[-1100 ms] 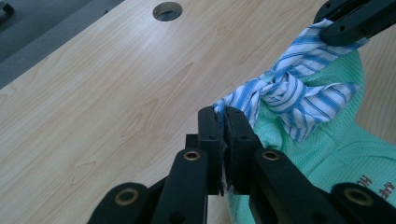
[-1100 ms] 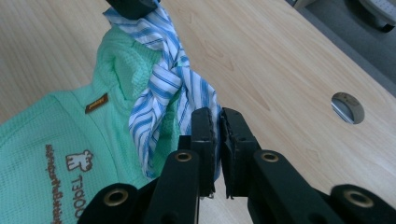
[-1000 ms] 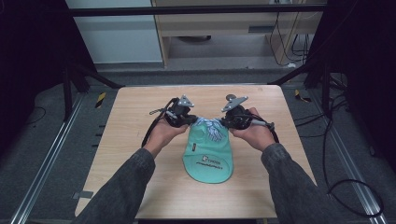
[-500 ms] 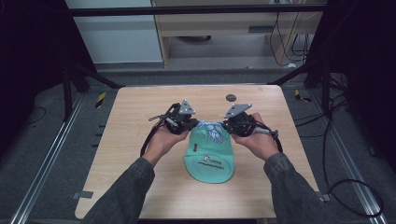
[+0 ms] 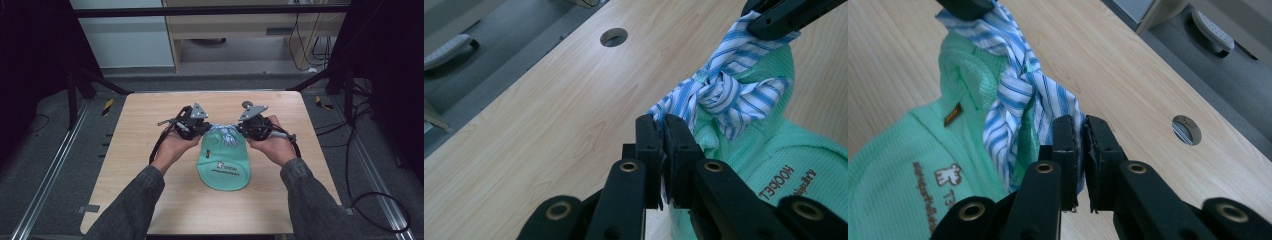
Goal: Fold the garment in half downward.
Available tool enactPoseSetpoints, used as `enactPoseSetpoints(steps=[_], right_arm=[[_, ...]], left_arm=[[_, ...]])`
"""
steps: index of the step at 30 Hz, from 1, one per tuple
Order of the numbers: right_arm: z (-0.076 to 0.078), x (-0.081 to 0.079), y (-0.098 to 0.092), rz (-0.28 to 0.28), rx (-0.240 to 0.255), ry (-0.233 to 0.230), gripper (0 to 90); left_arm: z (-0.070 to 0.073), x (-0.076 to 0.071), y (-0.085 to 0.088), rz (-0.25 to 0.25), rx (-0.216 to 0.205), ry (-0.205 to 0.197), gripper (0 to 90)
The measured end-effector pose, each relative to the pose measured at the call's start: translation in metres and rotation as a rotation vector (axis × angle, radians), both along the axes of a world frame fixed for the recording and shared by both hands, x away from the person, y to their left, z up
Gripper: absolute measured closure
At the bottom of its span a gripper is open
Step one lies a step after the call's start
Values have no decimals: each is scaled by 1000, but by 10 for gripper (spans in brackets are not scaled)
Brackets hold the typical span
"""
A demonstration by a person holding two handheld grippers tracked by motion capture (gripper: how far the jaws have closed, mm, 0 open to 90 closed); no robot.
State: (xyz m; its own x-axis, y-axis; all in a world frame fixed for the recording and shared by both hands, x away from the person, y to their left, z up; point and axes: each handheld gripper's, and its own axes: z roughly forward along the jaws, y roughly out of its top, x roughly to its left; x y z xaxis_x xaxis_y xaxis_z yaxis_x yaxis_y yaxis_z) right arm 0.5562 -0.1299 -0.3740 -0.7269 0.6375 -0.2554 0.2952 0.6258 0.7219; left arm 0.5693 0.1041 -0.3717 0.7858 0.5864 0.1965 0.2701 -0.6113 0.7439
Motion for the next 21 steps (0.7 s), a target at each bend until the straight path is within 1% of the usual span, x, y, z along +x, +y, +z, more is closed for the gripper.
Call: enactPoseSetpoints(steps=[1, 3, 5, 8, 9, 12, 18, 21], right_arm=[[0, 0, 1, -2, 4, -2, 841], [-1, -2, 4, 2, -13, -9, 842], [-4, -3, 5, 5, -22, -5, 841], [-7, -4, 5, 11, -16, -2, 841], [-8, -4, 5, 13, -15, -3, 842], [-11, -7, 4, 18, -13, -3, 841], [-16, -15, 2, 25, 15, -6, 841], [-18, -20, 0, 28, 2, -17, 841]], left_arm=[[-1, 0, 1, 4, -4, 6, 865], [-2, -2, 1, 1, -5, 5, 864], [-4, -5, 1, -7, 11, 4, 865], [-7, -6, 2, -1, 2, 7, 865], [-7, -7, 3, -7, 9, 3, 865], [-10, -11, 3, -15, 5, -6, 865], [-14, -17, 4, -22, 1, -11, 864], [-17, -22, 3, -33, -3, -19, 862]])
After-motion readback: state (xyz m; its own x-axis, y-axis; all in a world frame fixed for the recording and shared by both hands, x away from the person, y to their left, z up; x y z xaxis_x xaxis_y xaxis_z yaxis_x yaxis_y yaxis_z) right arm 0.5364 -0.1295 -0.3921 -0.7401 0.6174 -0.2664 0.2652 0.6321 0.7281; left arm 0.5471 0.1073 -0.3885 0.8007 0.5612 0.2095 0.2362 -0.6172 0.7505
